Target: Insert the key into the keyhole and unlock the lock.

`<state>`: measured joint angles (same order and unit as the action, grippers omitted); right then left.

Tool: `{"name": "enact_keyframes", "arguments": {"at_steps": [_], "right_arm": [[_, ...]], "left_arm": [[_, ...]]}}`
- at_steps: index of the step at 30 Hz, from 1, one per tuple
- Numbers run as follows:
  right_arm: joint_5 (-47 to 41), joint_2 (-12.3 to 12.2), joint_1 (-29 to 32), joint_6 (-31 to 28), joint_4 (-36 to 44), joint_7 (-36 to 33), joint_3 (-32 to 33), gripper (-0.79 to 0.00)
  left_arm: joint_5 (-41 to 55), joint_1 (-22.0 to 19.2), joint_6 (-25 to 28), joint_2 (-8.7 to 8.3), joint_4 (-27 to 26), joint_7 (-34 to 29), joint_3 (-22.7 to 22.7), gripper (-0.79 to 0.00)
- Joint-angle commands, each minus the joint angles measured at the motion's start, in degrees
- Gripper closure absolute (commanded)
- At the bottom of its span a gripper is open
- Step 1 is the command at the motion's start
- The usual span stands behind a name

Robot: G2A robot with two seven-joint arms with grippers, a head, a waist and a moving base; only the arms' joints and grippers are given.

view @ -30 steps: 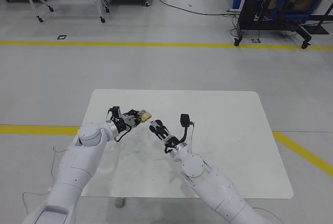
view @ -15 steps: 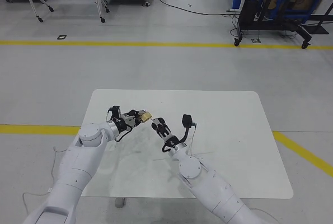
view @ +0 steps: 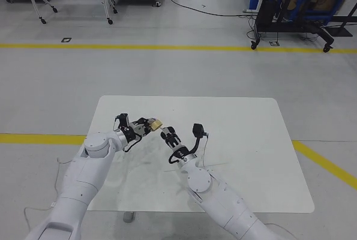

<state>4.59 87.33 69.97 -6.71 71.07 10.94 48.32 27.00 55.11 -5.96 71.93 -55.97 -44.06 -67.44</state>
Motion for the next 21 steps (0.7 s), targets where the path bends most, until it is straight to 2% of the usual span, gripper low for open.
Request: {"name": "enact_keyframes", "arguments": {"at_steps": [1, 20, 21], "right_arm": [[0.2, 0.2, -0.1, 0.1, -0.1, 0.0, -0.2, 0.0], [-1.0, 1.7, -1.4, -2.3, -2.6, -2.3, 0.5, 0.0], [-1.2, 1.7, -1.4, -2.7, -2.7, -2.4, 0.7, -0.256]], "left_arm": [[0.0, 0.1, 0.0, -0.01, -0.1, 0.0, 0.0, 0.0], [-1.4, 0.4, 1.3, -0.2, -1.2, -1.6, 0.3, 0.0], [-1.5, 0.4, 1.3, -0.21, -1.2, -1.8, 0.3, 0.0]]}}
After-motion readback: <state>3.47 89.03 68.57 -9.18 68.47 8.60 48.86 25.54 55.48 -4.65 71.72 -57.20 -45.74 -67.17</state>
